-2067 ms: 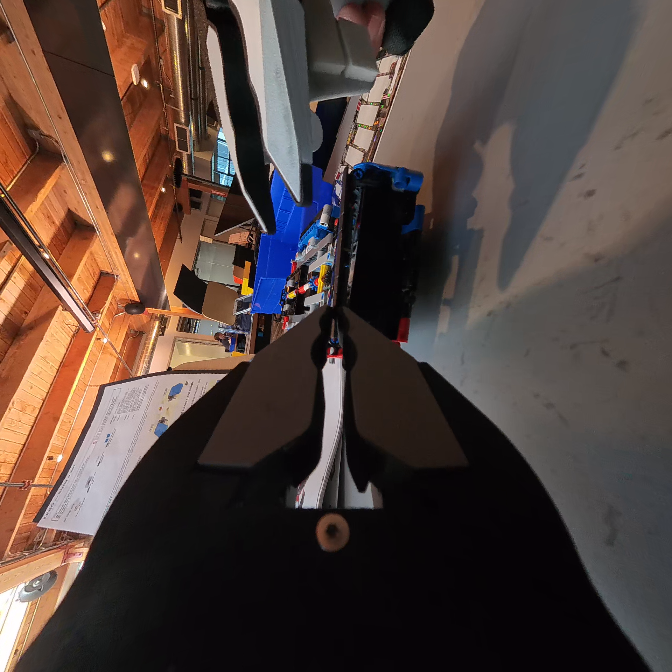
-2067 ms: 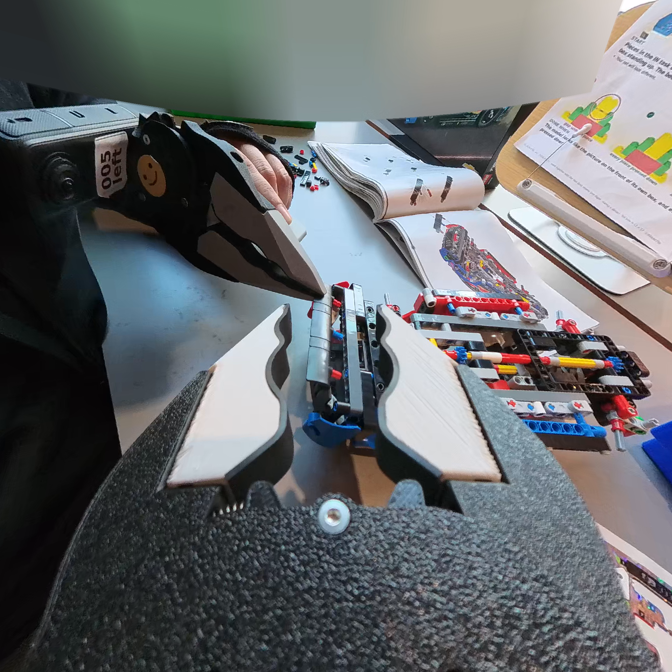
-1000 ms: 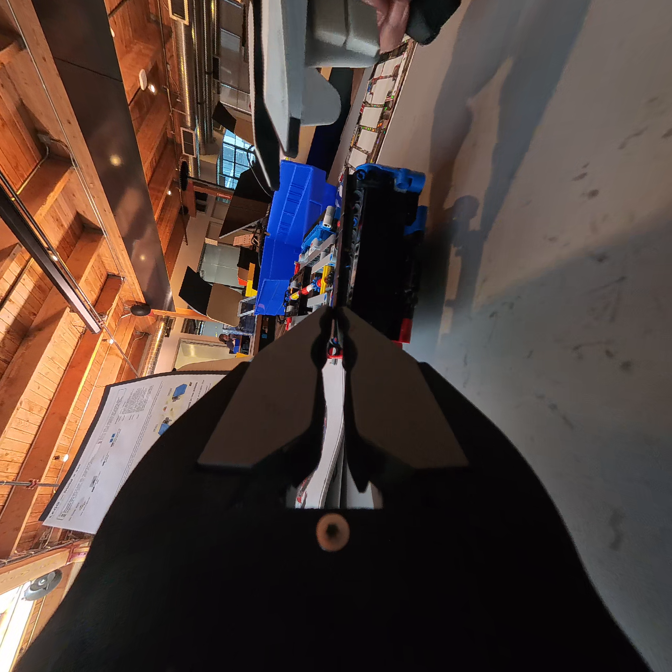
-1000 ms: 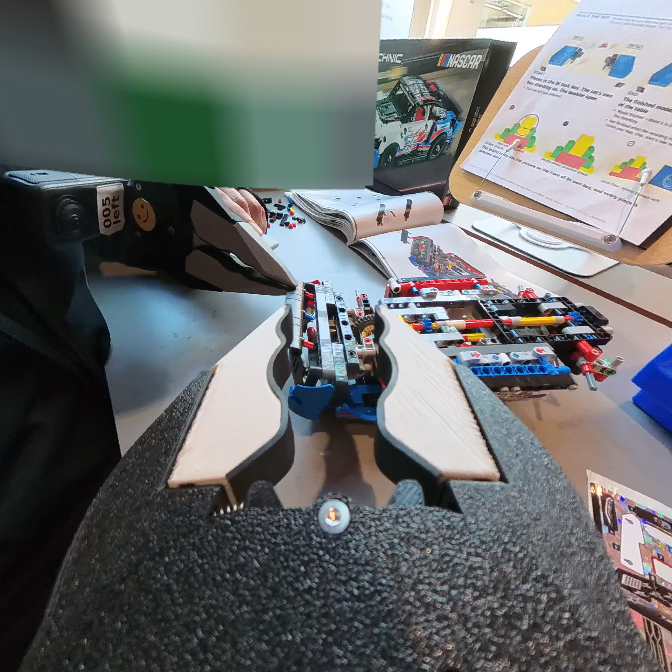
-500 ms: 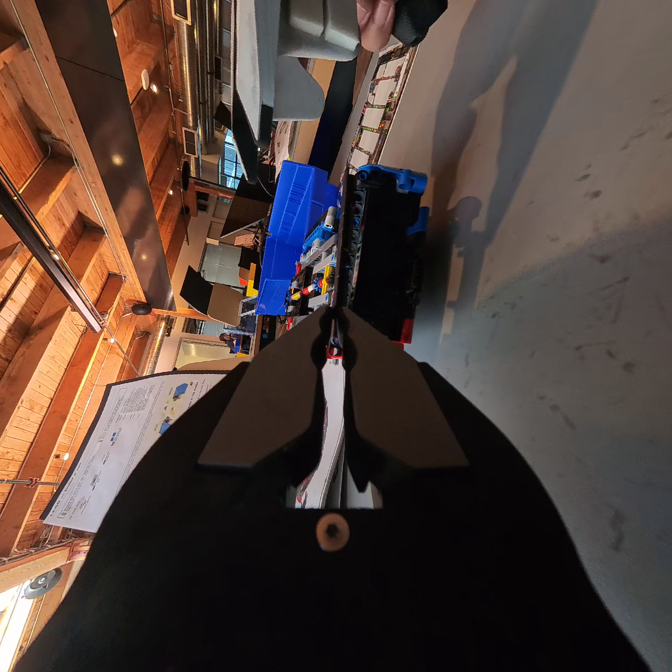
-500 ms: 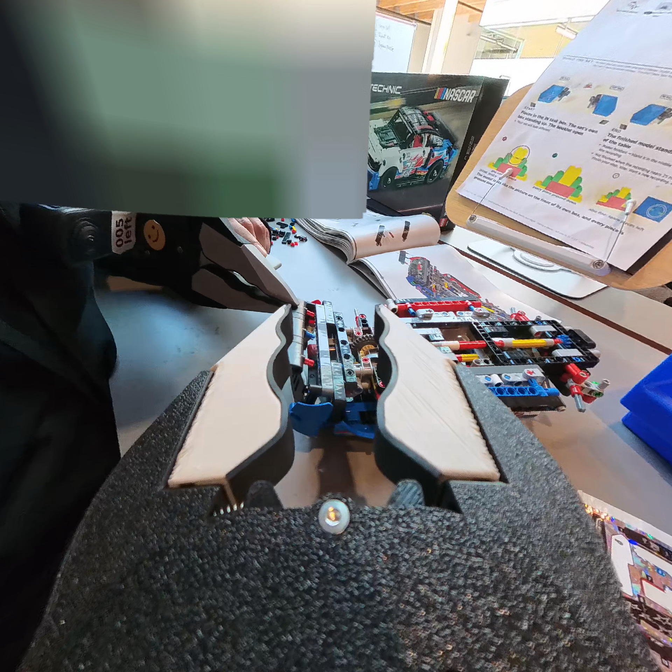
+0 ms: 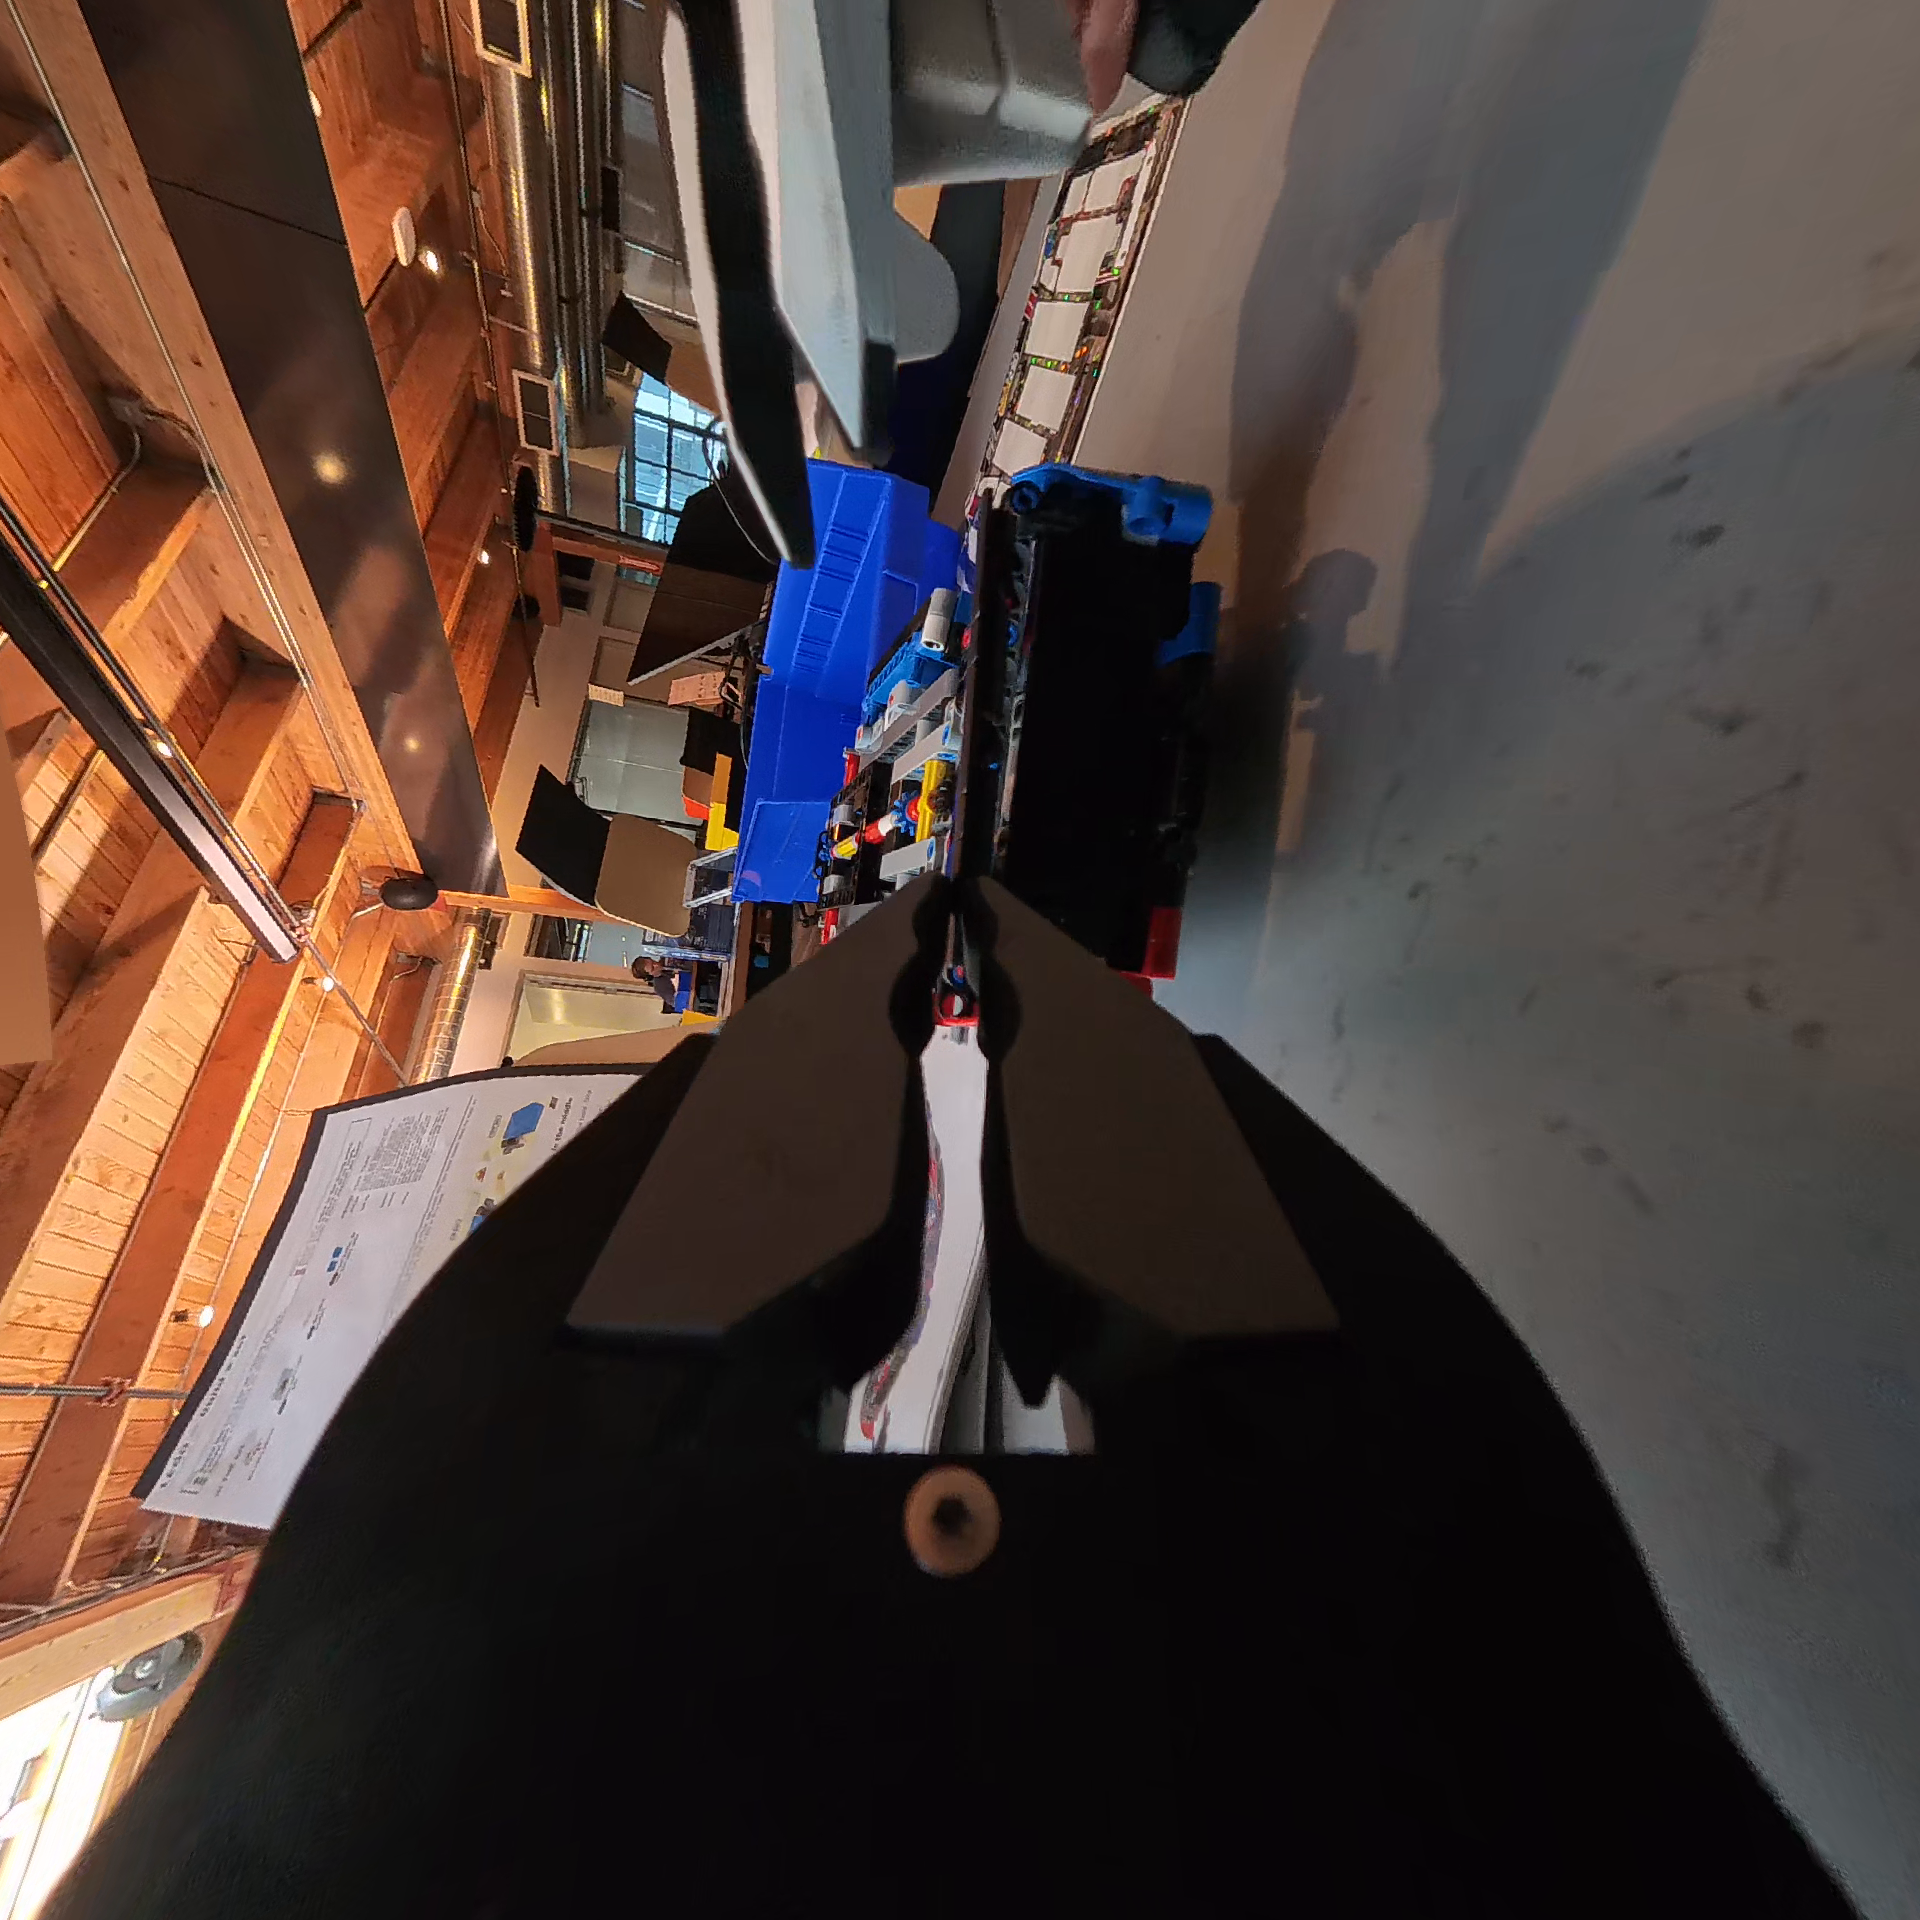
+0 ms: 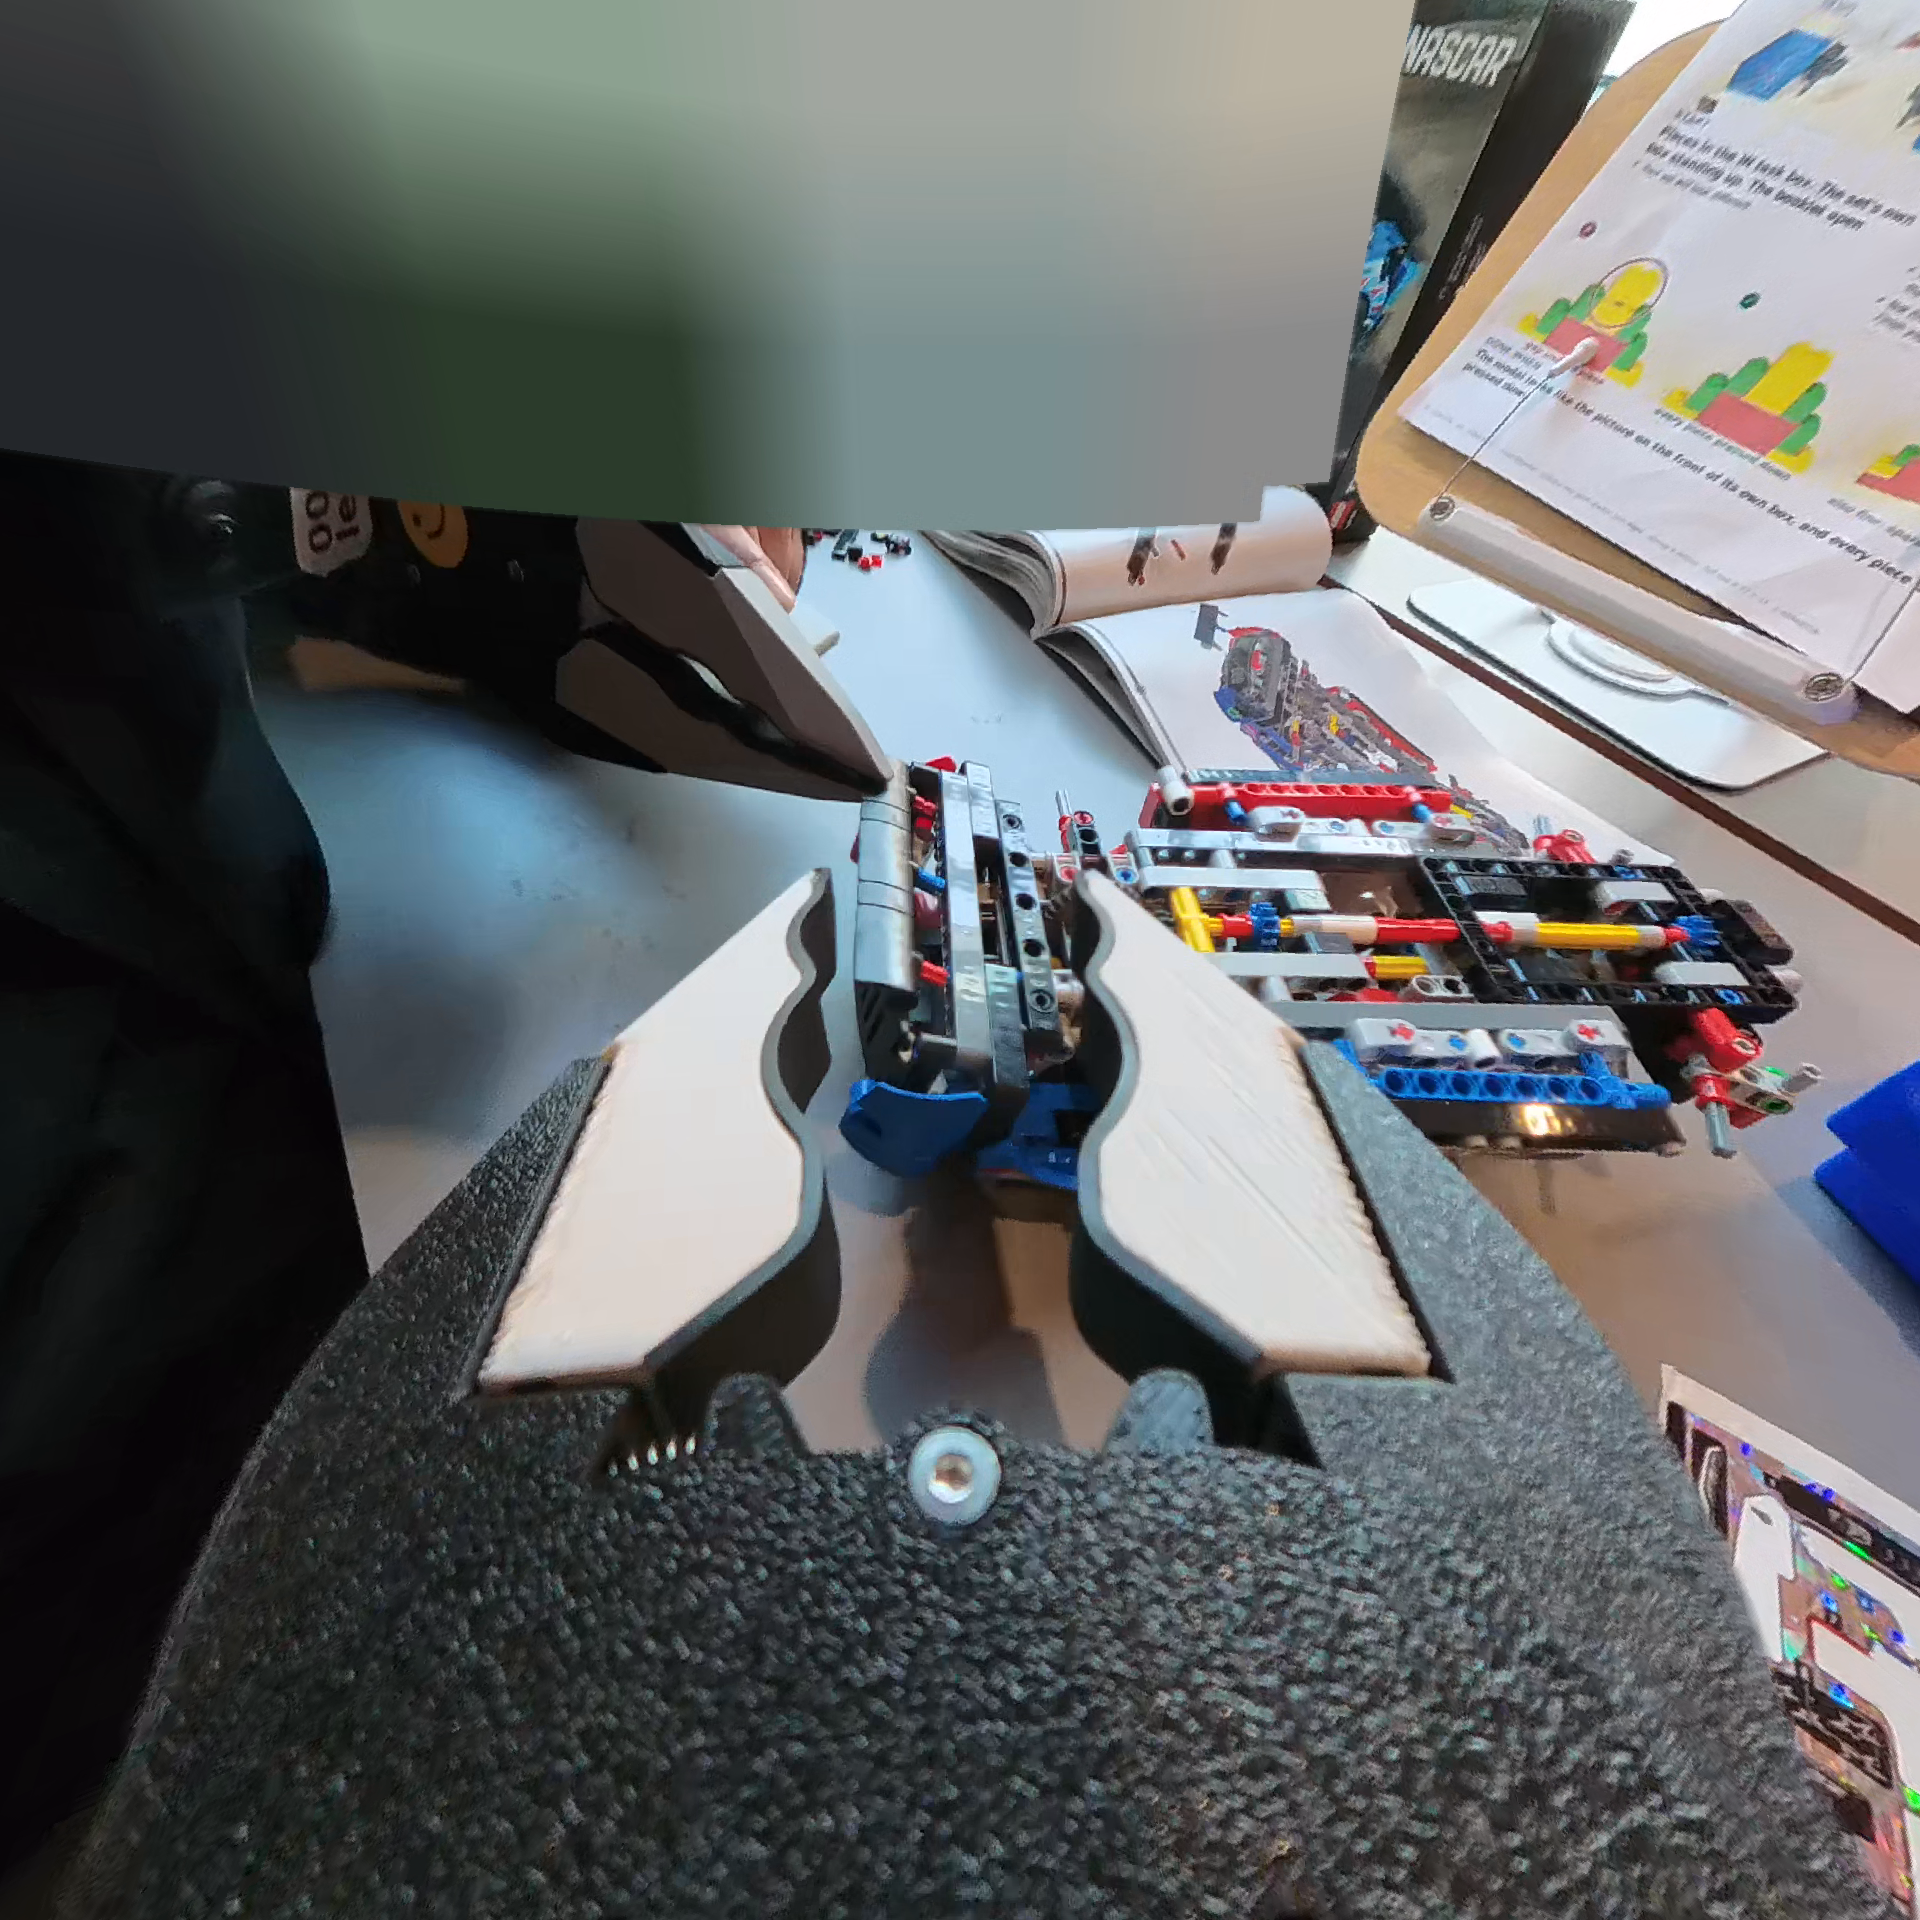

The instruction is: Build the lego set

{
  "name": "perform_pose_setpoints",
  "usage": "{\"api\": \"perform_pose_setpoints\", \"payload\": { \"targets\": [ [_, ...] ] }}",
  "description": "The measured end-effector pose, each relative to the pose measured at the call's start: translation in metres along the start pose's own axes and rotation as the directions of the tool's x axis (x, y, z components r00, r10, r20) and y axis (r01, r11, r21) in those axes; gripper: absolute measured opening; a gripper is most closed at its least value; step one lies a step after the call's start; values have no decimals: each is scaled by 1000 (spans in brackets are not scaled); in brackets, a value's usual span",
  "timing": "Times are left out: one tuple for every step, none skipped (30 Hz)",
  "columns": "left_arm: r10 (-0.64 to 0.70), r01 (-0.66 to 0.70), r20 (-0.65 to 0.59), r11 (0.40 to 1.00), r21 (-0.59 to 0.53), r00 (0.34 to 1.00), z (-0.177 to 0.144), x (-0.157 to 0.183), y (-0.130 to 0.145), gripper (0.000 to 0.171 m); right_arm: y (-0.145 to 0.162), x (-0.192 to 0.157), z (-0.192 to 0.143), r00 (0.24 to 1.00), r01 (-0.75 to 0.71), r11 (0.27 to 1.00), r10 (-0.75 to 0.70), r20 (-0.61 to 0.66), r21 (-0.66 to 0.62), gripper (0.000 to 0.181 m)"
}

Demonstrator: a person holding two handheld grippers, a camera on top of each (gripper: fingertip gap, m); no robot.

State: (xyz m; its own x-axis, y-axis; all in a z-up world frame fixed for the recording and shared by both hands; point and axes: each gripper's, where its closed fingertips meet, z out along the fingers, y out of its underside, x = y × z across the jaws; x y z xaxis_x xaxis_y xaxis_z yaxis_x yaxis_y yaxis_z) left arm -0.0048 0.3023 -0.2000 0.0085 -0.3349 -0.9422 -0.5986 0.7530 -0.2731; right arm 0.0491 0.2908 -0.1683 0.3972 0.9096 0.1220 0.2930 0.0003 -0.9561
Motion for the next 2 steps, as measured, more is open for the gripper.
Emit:
{"api": "perform_pose_setpoints", "payload": {
  "targets": [
    [7,-7,0,1000,0,1000,0,0,0,0,1,-1,2,1000,9,1000,-9,-4,-13,45],
    [16,-16,3,1000,2,1000,0,0,0,0,3,-2,4,1000,14,1000,-14,-4,-26,45]
  ]
}}
